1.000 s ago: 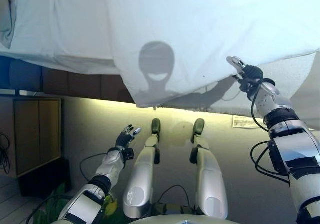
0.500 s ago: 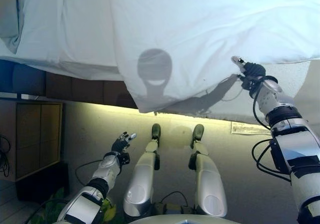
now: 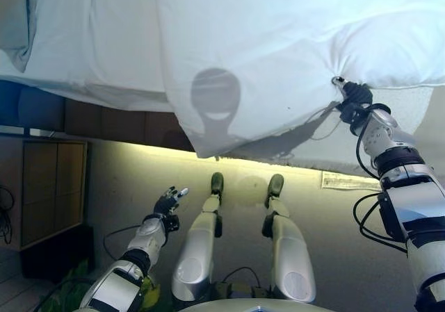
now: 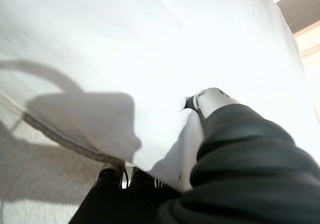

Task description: Make the bed neatly

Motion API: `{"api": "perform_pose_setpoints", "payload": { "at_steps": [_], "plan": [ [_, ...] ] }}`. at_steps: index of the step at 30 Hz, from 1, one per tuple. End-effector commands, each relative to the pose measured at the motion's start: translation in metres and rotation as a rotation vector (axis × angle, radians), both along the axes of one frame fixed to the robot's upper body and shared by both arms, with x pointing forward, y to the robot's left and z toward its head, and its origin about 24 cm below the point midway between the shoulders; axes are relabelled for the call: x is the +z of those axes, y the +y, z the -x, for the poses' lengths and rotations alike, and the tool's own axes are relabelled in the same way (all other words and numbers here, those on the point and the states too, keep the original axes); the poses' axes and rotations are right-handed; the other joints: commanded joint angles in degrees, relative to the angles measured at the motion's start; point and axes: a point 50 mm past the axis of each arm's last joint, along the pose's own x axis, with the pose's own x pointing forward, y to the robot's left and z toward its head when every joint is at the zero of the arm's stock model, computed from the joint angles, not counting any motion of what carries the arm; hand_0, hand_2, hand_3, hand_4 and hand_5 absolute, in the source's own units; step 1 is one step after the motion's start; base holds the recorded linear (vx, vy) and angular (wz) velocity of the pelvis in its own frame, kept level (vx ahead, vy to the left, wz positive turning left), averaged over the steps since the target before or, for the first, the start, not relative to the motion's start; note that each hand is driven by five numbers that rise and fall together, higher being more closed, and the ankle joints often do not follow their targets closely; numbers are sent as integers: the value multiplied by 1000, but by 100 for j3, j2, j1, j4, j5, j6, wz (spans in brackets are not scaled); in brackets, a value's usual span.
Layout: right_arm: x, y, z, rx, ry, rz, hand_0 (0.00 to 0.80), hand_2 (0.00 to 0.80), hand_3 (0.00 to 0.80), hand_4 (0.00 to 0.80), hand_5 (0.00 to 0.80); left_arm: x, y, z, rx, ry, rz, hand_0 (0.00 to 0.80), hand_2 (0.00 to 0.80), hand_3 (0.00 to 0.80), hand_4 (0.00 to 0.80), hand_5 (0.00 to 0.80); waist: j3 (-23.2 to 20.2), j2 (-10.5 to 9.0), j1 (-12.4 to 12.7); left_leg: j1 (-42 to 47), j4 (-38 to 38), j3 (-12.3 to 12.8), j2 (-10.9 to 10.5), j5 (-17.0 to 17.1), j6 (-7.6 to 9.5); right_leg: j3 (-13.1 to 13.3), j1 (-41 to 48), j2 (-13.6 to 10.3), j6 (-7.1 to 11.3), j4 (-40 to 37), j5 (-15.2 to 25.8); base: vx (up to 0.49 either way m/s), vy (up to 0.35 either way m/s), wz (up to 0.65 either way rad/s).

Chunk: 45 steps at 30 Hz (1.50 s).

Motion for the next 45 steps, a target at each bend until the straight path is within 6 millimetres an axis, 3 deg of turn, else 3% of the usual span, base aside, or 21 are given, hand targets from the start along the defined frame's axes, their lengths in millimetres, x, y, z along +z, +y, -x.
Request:
{"api": "perform_pose_setpoints", "payload": {
  "at_steps": [1,6,12,16,22,26,31,35,38,45],
  "plan": [
    [8,31,-5,180,-79,-76,800,800,800,800,800,-3,10,5,30,15,9,0,0,0,0,0,-369,-101,3,-25,151,169,6,-88,-68,-213,19,-251,332,481,-391,0,0,0],
    [-22,59,1,278,-32,-161,800,800,800,800,800,-5,7,5,86,40,106,0,0,0,0,0,-649,-198,-49,365,76,241,48,-156,-113,-297,506,-266,322,274,-413,20,8,7],
    [-81,113,25,409,135,-290,800,800,800,800,800,-15,-5,12,159,99,172,0,0,0,0,0,-1229,-425,-98,968,-100,269,95,-215,-158,-351,1310,-255,349,-161,-360,103,-2,5],
    [-120,164,56,520,265,-349,800,800,800,800,800,-23,-15,22,189,155,188,0,0,0,0,0,-1695,-535,-131,1373,-263,254,96,-234,-145,-307,1735,-227,353,-354,-322,159,23,-3],
    [-148,219,101,654,375,-459,800,800,800,800,800,-33,-28,36,246,219,241,0,0,0,0,0,-2177,-597,-147,1859,-459,201,75,-274,-106,-321,2226,-206,374,-547,-302,122,39,3],
    [-150,245,122,714,387,-518,800,800,800,800,800,-39,-33,45,286,259,290,0,0,0,0,0,-2357,-623,-149,2058,-548,150,52,-298,-75,-333,2458,-211,406,-648,-284,30,22,5],
    [-136,264,128,752,342,-546,800,800,800,800,800,-40,-40,47,330,282,382,0,0,0,0,0,-2485,-637,-131,2173,-570,52,9,-331,-39,-346,2637,-208,428,-702,-277,-2,9,4],
    [-121,269,125,766,279,-539,800,800,800,800,800,-35,-48,40,391,246,519,0,0,0,0,0,-2526,-662,-116,2241,-570,-8,-14,-346,-21,-373,2725,-198,433,-678,-294,26,7,9],
    [-109,267,120,756,222,-532,800,800,800,800,800,-32,-56,36,511,217,720,0,0,0,0,0,-2536,-698,-101,2300,-570,-11,-5,-360,-6,-379,2763,-184,432,-608,-327,68,4,8],
    [-89,259,107,720,145,-543,800,800,800,800,800,-40,-70,47,844,310,1125,0,0,0,0,0,-2478,-887,-78,2368,-570,27,86,-389,-17,-342,2817,-97,404,-527,-406,94,-6,1]
  ]
}}
